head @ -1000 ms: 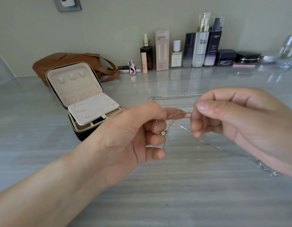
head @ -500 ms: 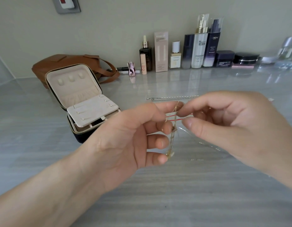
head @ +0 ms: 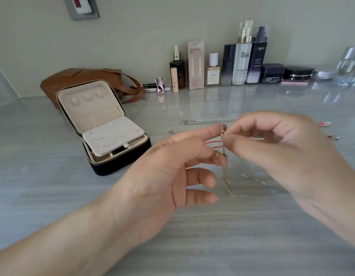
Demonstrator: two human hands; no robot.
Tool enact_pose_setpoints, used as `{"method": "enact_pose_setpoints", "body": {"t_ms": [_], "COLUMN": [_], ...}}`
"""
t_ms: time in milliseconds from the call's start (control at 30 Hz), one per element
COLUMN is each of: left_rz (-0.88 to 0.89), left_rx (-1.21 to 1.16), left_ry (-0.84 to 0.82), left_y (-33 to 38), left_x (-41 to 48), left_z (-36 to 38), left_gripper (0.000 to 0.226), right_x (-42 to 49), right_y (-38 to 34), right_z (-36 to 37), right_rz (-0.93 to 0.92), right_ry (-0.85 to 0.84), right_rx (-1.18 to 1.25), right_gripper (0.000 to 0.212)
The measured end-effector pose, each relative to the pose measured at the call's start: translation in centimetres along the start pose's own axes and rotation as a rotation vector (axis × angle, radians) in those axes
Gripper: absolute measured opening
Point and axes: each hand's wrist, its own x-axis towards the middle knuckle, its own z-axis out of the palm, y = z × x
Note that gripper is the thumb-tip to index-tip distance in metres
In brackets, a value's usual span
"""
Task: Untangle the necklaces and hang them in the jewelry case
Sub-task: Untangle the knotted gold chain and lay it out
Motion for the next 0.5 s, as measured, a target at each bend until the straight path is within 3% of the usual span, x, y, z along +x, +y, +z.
{"method": "enact_pose_setpoints", "body": {"t_ms": [200,333,500], "left_rz": [0.009,-0.017,-0.075], "left_rx": [-0.009,-0.014,-0.041], "left_ry": [0.034,0.021,0.015], "left_y": [-0.2,-0.2,-0.1], "left_x": [0.1,0.2,0.3], "left_z": [0.0,0.1,-0.2], "left_gripper": [0.034,0.042,0.045], "right_x": [0.2,0.5,0.9], "right_y": [0.0,0.5,0.0], "right_z": [-0.5,-0.5,-1.4], "right_rz": [0.192,0.287,0.318], "right_ry": [-0.187,-0.317,-0.344], "right_rx": [0.242,0.409,0.589], "right_gripper": [0.005,0.015,0.026]}}
